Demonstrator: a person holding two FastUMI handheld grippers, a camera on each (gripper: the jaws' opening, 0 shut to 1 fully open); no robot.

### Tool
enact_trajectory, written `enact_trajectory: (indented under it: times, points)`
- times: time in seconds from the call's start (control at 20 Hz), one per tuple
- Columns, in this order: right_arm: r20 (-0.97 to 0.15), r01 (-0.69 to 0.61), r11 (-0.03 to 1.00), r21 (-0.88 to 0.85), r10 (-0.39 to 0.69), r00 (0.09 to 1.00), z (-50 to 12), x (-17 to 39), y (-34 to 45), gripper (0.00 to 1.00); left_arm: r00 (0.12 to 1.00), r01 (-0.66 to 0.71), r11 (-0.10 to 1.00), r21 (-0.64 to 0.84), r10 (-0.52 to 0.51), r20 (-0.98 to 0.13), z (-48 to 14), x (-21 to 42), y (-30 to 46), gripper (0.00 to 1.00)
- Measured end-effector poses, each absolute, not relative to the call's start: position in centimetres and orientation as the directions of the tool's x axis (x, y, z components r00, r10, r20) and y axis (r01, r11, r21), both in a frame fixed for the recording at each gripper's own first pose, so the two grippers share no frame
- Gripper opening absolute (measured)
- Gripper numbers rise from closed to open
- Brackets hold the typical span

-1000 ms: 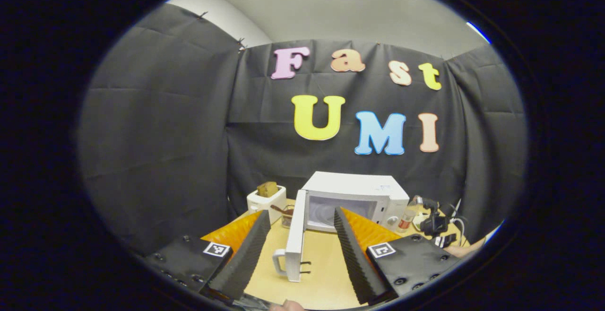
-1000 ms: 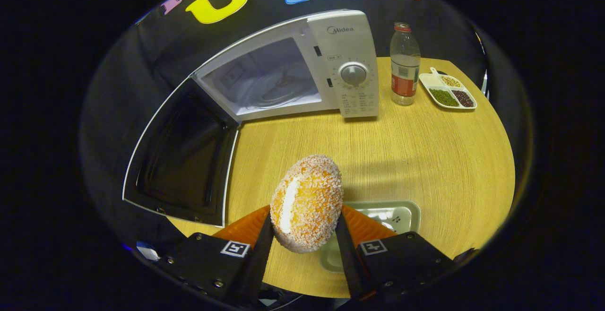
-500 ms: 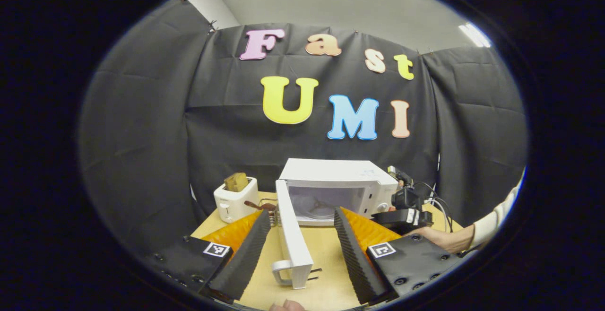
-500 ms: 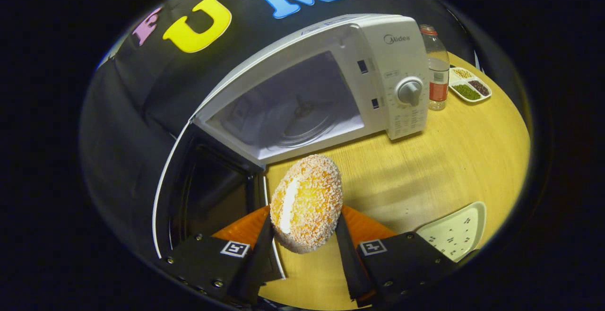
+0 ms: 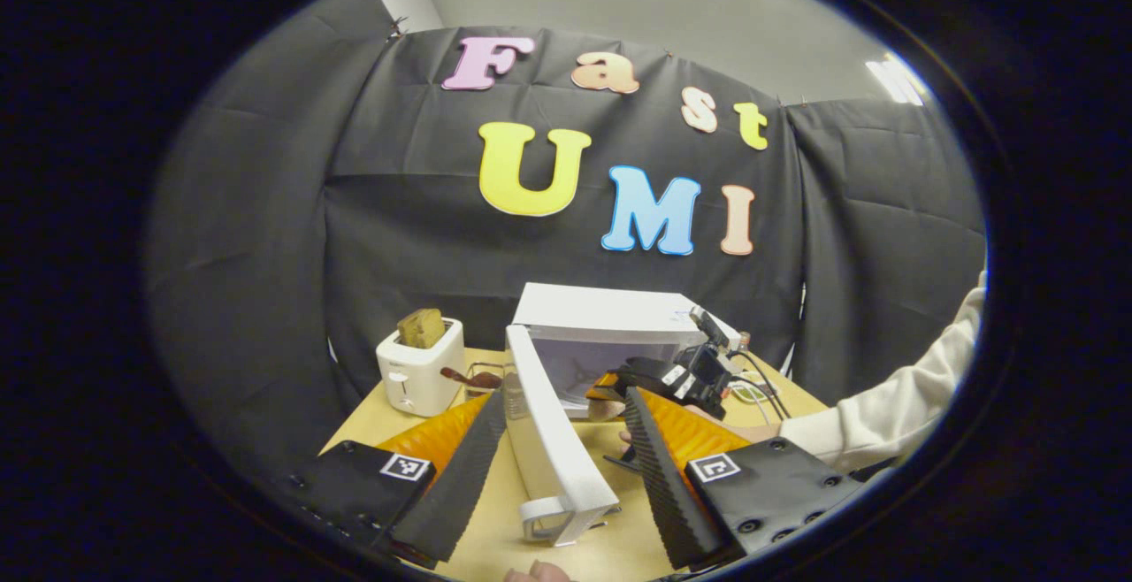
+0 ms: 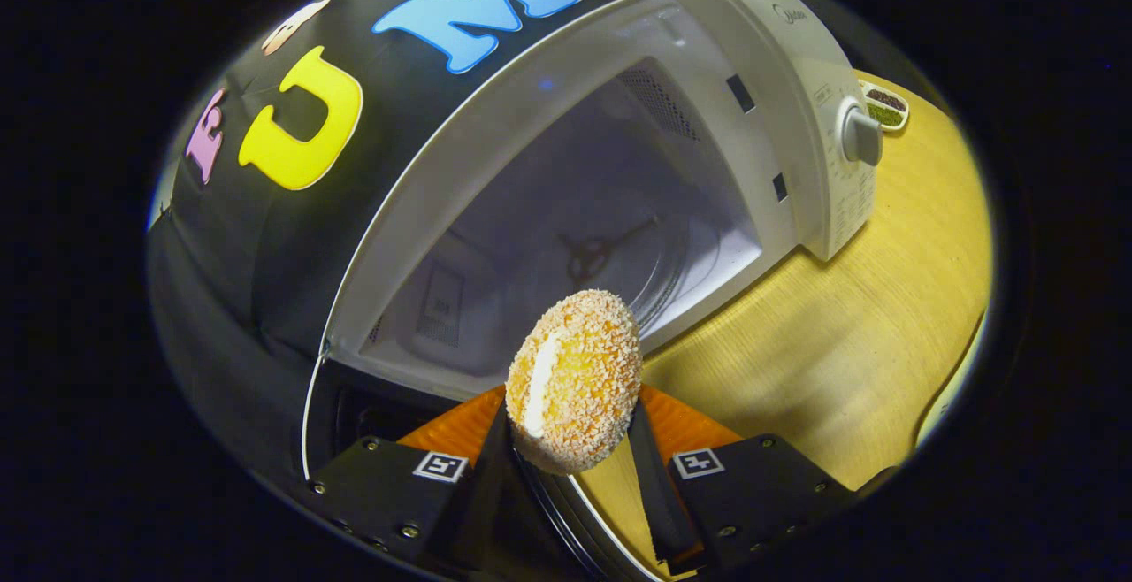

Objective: Open the microwave oven with the left hand, put the food in, and close the microwave oven.

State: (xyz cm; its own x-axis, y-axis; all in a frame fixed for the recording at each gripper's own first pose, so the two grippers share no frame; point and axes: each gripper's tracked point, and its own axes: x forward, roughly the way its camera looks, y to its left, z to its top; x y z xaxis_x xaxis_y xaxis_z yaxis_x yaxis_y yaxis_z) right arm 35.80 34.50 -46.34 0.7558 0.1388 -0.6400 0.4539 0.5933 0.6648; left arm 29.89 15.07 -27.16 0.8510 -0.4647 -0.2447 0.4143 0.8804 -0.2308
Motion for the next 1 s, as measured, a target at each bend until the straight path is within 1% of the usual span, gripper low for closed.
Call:
enact_trajectory:
  times: [0.1,0.15,0.3,0.55,0.65,0.75,0.8,1.0]
  points:
    - [-0.623,0.466,0.574,0.673,0.1,0.776,-47.1,37.8,34.4,0.69,0.847,0.41,0.88,-0.241,-0.465,-0.257,-28.2,30.2,15.7,0.85]
    - [-0.612,0.467,0.564,0.681,0.088,0.786,-47.3,38.7,34.4,0.69,0.844,0.406,0.88,-0.245,-0.464,-0.268,-28.8,30.3,16.0,0.9]
    - [-0.564,0.467,0.533,0.706,0.024,0.825,-47.5,41.2,33.7,0.69,0.836,0.398,0.879,-0.264,-0.466,-0.29,-29.9,30.3,16.9,0.9]
    - [-0.537,0.462,0.508,0.727,0.0,0.844,-48.6,43.8,34.1,0.69,0.826,0.388,0.881,-0.27,-0.462,-0.323,-31.6,30.5,17.8,0.9]
    - [-0.533,0.462,0.493,0.737,0.003,0.846,-49.7,44.8,34.6,0.69,0.823,0.384,0.881,-0.277,-0.462,-0.331,-31.9,30.7,17.9,0.9]
    - [-0.537,0.477,0.491,0.729,-0.022,0.843,-51.6,46.4,34.8,0.69,0.818,0.376,0.881,-0.286,-0.461,-0.344,-32.7,30.5,18.1,0.91]
    - [-0.533,0.479,0.491,0.728,-0.033,0.845,-50.8,45.6,34.7,0.69,0.816,0.373,0.882,-0.289,-0.46,-0.35,-33.0,30.4,18.2,0.9]
    - [-0.501,0.458,0.508,0.73,-0.058,0.864,-50.8,46.3,34.4,0.71,0.815,0.365,0.885,-0.289,-0.454,-0.359,-33.4,30.3,18.4,0.9]
